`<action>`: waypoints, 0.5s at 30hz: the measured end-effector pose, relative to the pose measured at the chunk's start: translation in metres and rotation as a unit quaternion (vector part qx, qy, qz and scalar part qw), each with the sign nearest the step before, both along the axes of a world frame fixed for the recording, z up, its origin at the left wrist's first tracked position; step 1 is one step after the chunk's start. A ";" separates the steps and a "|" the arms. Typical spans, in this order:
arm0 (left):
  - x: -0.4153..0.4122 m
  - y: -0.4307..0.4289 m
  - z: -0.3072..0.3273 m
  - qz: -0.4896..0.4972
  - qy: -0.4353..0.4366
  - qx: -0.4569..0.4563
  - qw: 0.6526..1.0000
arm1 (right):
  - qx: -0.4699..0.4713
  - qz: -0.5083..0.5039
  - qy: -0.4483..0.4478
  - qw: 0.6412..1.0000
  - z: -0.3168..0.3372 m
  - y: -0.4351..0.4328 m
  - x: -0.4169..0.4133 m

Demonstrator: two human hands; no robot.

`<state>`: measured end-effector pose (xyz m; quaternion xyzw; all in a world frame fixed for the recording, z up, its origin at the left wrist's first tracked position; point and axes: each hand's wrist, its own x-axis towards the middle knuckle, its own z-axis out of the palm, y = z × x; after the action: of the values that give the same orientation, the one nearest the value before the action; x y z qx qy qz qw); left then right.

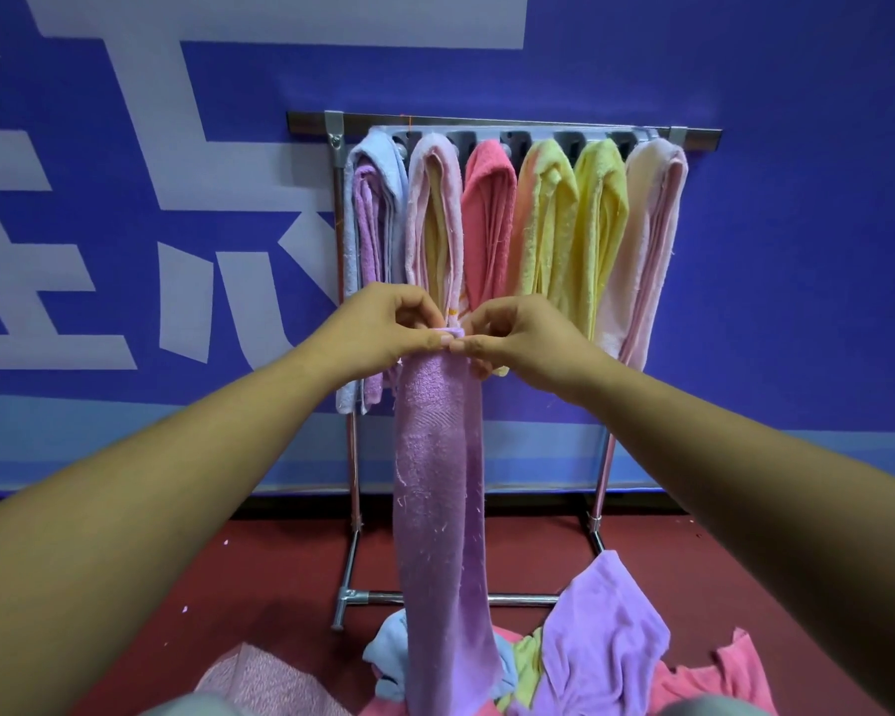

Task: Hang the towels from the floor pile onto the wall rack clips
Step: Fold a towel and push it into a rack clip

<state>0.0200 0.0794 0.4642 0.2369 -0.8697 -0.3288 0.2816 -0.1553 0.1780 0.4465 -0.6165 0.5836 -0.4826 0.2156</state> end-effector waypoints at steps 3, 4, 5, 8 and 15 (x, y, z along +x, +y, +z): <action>0.002 -0.002 -0.001 -0.013 -0.003 0.004 1.000 | -0.003 0.002 0.018 1.000 0.001 0.000 -0.001; 0.004 -0.002 0.000 -0.019 -0.012 0.000 1.000 | -0.006 0.002 0.019 1.000 0.002 0.001 -0.002; 0.007 -0.002 0.001 -0.024 -0.030 -0.011 0.999 | -0.009 0.001 0.017 1.000 0.003 0.002 -0.003; 0.015 0.000 0.005 -0.034 -0.107 -0.047 0.993 | -0.014 -0.005 0.005 1.000 0.004 0.006 -0.010; 0.021 -0.001 0.002 -0.025 -0.138 -0.084 0.987 | 0.008 -0.006 -0.018 1.000 -0.004 0.010 -0.014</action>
<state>0.0413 0.0784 0.4661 0.2336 -0.9304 -0.2262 0.1694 -0.1695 0.1877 0.4426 -0.6023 0.5871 -0.4902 0.2286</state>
